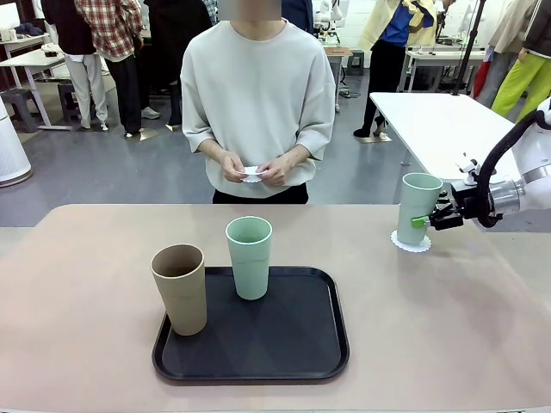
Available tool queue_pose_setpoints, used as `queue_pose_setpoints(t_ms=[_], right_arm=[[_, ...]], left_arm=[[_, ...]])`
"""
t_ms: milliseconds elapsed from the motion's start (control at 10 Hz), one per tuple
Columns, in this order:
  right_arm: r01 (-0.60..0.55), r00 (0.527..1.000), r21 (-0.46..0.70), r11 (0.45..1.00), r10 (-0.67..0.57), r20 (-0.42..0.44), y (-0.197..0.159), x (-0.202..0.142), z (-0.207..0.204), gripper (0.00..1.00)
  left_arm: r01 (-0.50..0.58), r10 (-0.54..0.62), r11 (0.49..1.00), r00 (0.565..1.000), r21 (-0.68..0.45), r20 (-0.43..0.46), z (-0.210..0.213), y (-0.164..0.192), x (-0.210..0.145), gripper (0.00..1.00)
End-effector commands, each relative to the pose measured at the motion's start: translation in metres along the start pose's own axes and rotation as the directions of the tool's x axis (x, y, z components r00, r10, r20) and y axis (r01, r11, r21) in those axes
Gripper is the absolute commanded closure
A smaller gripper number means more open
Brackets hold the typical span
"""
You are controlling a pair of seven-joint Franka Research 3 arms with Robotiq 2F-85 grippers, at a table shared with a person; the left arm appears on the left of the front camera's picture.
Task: Place coasters on the table and set cups on them.
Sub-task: Pick up one Reusable plastic cup and place it on a coaster set by the human.
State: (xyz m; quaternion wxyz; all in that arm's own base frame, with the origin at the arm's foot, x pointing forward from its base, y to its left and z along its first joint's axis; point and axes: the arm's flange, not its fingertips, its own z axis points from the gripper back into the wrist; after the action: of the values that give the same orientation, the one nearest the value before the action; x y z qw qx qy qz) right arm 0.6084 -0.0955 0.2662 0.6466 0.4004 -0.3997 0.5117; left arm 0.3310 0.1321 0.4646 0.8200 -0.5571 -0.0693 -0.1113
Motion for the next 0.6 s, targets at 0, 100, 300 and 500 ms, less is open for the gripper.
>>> queue_pose_setpoints(t_ms=[0, 100, 300, 500], right_arm=[[0.020, 0.999, 0.014, 1.000, -0.020, -0.037, -0.0066, 0.0007, -0.0016, 0.16], [0.028, 0.999, 0.013, 1.000, -0.027, -0.040, -0.0081, -0.0016, -0.0020, 0.16], [0.046, 0.997, 0.001, 0.999, -0.046, -0.055, -0.0091, -0.0049, -0.0022, 0.16], [0.058, 0.996, 0.001, 0.998, -0.058, -0.069, -0.0090, -0.0068, -0.0013, 0.16]], left_arm=[[0.006, -0.005, 1.000, 1.000, -0.012, 0.005, 0.0018, -0.0009, -0.0009, 0.00], [0.006, -0.005, 1.000, 1.000, -0.012, 0.005, 0.0018, -0.0009, -0.0009, 0.00], [0.006, -0.005, 1.000, 1.000, -0.012, 0.005, 0.0018, -0.0009, -0.0009, 0.00], [0.006, -0.005, 1.000, 1.000, -0.012, 0.005, 0.0018, -0.0009, -0.0009, 0.00]])
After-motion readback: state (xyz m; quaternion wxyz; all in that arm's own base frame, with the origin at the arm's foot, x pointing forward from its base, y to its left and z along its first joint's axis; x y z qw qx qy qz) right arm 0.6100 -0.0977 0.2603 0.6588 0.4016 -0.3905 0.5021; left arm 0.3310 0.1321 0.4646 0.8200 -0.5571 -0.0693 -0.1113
